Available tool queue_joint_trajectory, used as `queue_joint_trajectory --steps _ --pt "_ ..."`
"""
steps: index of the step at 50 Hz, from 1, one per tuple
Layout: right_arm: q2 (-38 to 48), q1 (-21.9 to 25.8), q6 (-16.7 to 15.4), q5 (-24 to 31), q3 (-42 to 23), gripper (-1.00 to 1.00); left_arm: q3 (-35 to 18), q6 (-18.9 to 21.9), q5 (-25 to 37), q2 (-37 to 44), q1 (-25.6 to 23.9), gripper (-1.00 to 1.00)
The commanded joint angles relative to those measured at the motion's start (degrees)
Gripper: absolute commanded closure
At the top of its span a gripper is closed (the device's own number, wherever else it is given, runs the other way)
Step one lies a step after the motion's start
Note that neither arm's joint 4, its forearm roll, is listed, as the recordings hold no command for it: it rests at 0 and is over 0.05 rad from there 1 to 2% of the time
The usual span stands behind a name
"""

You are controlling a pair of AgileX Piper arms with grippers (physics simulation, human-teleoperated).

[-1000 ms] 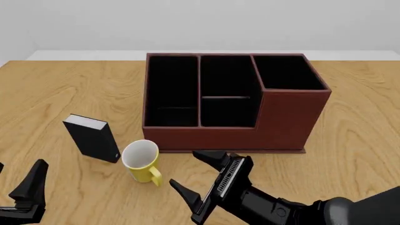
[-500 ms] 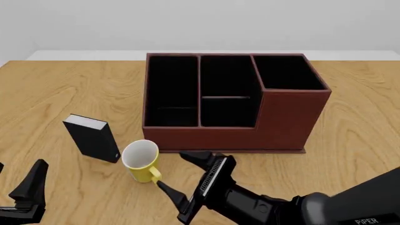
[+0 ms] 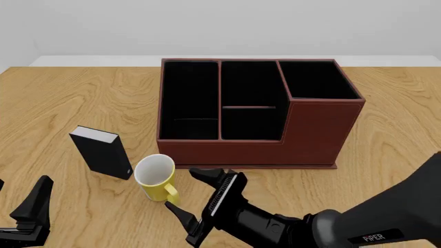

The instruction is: Pick up the yellow and white mug and place it to the right of the caddy.

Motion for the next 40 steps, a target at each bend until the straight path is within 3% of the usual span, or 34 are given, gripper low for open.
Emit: queue_joint_trajectory --steps 1,40 --pt "2.8 0.0 0.4 -0.7 -1.5 -1.0 0.0 0.0 0.0 0.0 0.0 -1.0" --pt "9.5 0.0 1.6 -1.6 -5.9 -1.0 0.0 0.0 0.0 0.0 0.0 -1.0"
